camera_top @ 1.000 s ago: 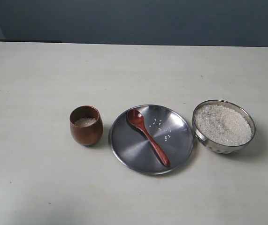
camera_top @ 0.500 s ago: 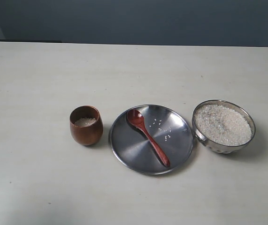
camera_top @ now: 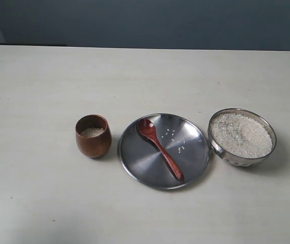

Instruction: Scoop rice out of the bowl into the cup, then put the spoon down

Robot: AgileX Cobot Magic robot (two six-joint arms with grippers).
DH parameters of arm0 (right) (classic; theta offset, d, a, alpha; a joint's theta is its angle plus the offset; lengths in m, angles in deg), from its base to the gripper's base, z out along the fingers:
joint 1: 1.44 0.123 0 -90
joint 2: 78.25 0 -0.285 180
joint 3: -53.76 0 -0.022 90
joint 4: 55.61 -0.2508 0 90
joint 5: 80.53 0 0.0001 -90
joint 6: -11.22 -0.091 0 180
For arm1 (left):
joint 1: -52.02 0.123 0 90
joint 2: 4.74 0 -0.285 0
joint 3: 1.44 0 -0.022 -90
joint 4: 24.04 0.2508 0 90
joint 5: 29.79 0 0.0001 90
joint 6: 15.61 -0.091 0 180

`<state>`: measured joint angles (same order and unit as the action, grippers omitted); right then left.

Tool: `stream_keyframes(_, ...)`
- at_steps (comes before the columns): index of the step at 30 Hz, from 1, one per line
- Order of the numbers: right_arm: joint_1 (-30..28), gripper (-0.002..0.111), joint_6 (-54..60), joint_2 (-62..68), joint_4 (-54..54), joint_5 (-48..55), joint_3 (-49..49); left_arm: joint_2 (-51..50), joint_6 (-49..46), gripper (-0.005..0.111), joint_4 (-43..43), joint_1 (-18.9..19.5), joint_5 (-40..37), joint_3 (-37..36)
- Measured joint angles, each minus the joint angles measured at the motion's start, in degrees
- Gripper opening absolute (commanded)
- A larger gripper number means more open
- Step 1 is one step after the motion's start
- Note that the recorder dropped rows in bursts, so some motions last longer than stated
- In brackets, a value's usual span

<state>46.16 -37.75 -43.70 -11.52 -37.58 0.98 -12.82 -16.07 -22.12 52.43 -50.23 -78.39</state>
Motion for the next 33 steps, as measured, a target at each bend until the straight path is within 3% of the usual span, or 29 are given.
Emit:
stream_keyframes(26, -0.2, 0.0, 0.0, -0.1, 0.0, 0.0, 0.0, 0.0, 0.5, 0.0, -0.5, 0.0, 0.0, 0.0)
stream_keyframes(33, -5.6, 0.0, 0.0, -5.1, -0.6, -0.6, 0.0, 0.0, 0.5, 0.0, -0.5, 0.0, 0.0, 0.0)
